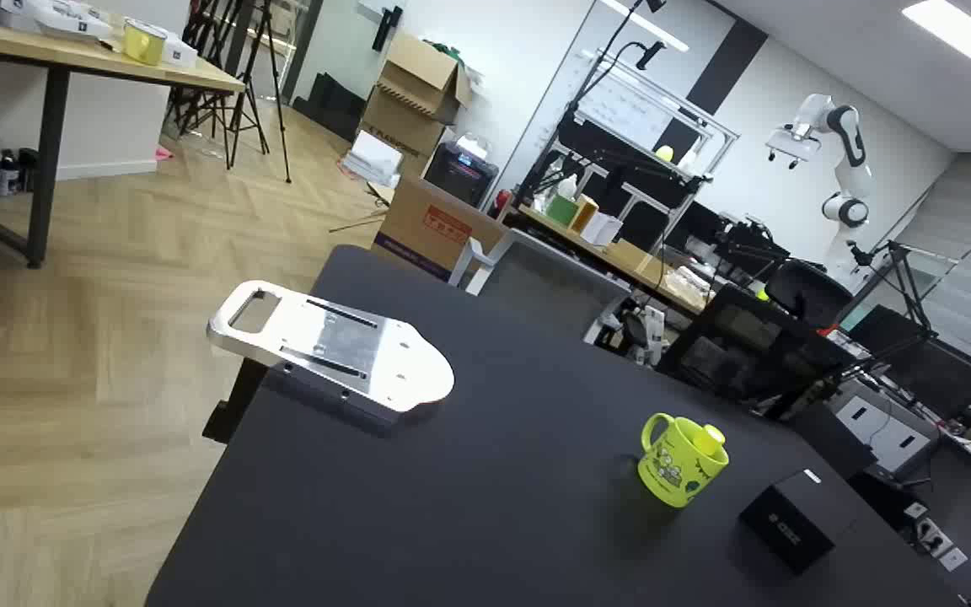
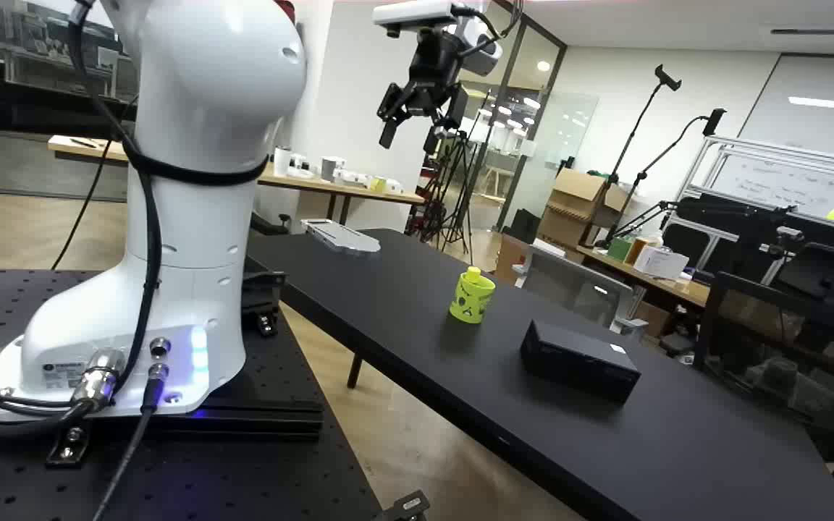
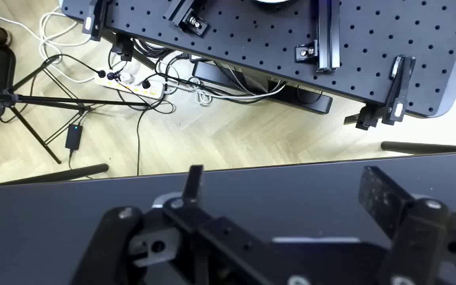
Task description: Take the glue stick out of the mug
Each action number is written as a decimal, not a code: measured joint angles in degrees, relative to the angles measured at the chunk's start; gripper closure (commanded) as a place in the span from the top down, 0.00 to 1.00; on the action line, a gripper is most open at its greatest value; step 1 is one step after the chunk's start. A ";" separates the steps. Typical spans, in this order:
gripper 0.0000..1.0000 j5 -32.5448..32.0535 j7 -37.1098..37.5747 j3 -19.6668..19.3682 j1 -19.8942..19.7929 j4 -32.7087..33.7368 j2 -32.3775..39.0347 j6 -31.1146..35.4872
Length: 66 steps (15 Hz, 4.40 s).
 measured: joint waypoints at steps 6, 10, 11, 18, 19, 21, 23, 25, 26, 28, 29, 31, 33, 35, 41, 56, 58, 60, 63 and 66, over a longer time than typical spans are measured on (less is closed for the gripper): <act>1.00 0.00 0.00 0.00 0.00 0.00 0.03 0.02; 1.00 0.00 0.00 0.00 0.00 0.00 0.03 0.02; 1.00 -0.03 0.00 -0.04 0.07 0.00 0.05 0.02; 1.00 -2.70 -0.05 -3.53 -3.01 4.09 14.31 20.18; 1.00 -2.71 -0.04 -3.88 -3.35 6.01 18.06 22.74; 1.00 -2.71 -0.03 -4.27 -3.53 10.90 25.67 26.06; 1.00 -2.72 -0.03 -4.16 -3.42 17.04 33.30 27.57; 1.00 -2.86 0.08 -4.13 -2.74 23.59 40.45 27.80; 1.00 -3.13 0.20 -4.15 -2.24 26.89 43.93 27.78; 1.00 -3.33 0.25 -4.25 -1.16 33.18 50.38 27.53; 1.00 -3.34 0.25 -4.28 -0.65 36.09 53.37 27.26; 1.00 -3.33 0.23 -4.34 0.28 40.94 58.32 26.27; 1.00 -3.12 0.23 -4.42 0.91 45.27 62.20 23.70; 1.00 -2.91 0.23 -4.65 1.17 48.95 64.83 20.22; 1.00 -2.27 0.23 -5.50 1.36 55.77 68.77 11.59; 0.08 -2.26 0.38 -7.06 2.49 58.13 73.00 8.87; 0.08 -2.16 0.38 -7.23 2.33 58.59 72.79 7.65; 0.08 -1.78 0.31 -7.23 2.06 58.94 71.94 6.11; 0.08 -0.76 -0.07 -6.86 2.01 59.47 69.00 3.57; 0.08 -0.47 -0.35 -5.41 2.75 60.19 64.32 0.18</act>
